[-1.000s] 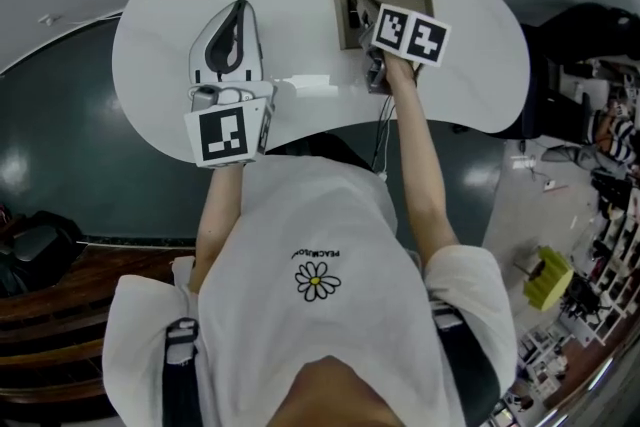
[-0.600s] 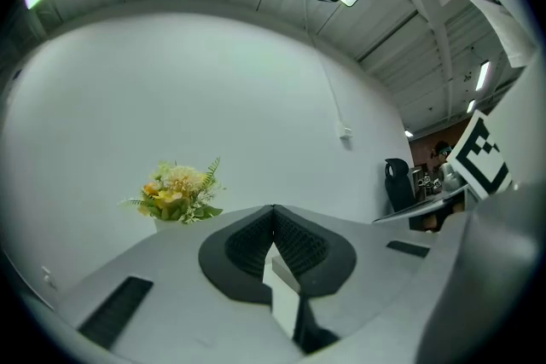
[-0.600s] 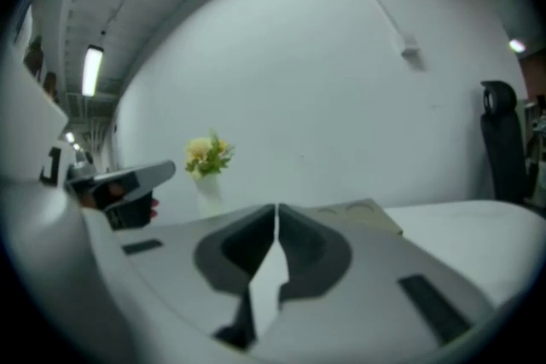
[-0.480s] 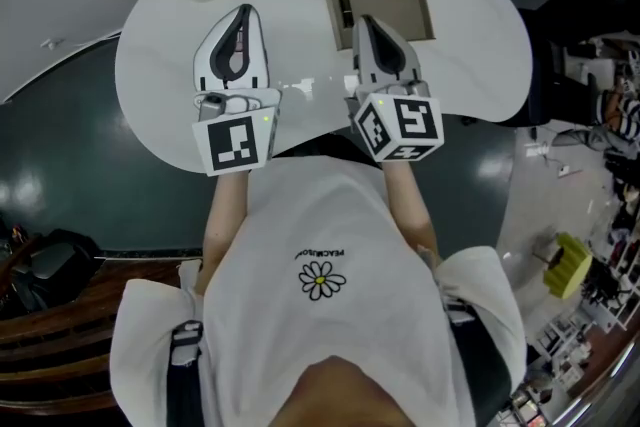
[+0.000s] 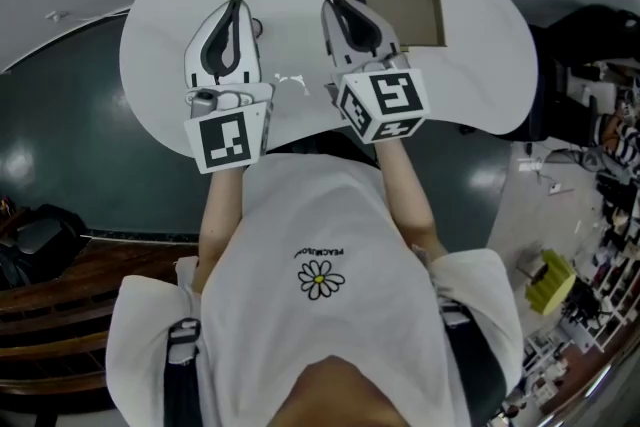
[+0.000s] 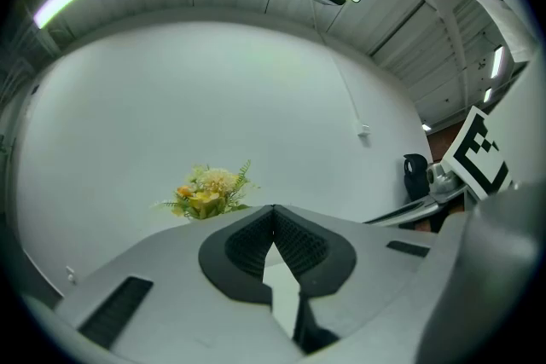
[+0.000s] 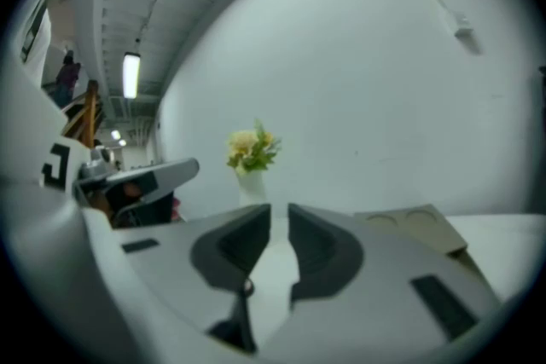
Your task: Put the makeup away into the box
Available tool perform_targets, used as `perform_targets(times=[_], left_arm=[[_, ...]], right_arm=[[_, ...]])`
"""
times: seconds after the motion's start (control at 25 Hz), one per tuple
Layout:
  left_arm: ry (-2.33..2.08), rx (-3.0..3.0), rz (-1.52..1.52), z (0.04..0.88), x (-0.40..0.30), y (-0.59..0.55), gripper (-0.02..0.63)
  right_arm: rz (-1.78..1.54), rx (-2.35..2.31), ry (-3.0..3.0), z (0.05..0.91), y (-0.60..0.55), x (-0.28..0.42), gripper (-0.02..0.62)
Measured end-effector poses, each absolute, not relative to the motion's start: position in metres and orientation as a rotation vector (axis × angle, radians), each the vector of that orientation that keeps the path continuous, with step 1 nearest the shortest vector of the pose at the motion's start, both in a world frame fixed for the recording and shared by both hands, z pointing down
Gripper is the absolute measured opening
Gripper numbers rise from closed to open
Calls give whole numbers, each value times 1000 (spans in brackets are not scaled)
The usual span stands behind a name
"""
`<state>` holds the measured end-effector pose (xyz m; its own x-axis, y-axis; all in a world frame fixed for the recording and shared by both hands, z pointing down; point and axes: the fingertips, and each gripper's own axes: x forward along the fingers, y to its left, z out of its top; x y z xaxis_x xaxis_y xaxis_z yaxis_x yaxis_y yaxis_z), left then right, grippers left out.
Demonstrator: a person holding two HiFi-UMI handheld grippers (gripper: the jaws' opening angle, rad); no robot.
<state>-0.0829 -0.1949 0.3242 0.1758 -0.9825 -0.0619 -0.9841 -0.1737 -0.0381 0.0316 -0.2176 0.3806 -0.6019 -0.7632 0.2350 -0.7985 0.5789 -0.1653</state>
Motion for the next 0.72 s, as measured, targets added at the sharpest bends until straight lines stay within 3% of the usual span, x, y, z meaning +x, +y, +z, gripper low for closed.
perform_targets(times=[0.08, 0.2, 0.4, 0.72], left_arm=[[2006, -2333, 30, 329, -92, -192, 20], [2056, -2301, 13, 336, -108, -188, 20], [2147, -2245, -9, 348, -134, -179, 20], [2249, -2178, -38, 363, -166, -168, 20]], right_arm=[[352, 1200, -2676, 390, -217, 8, 156], [341, 1020, -2657, 416, -217, -27, 210], [335, 747, -2535, 483, -209, -79, 256], [377, 610, -2327, 559, -205, -104, 261]])
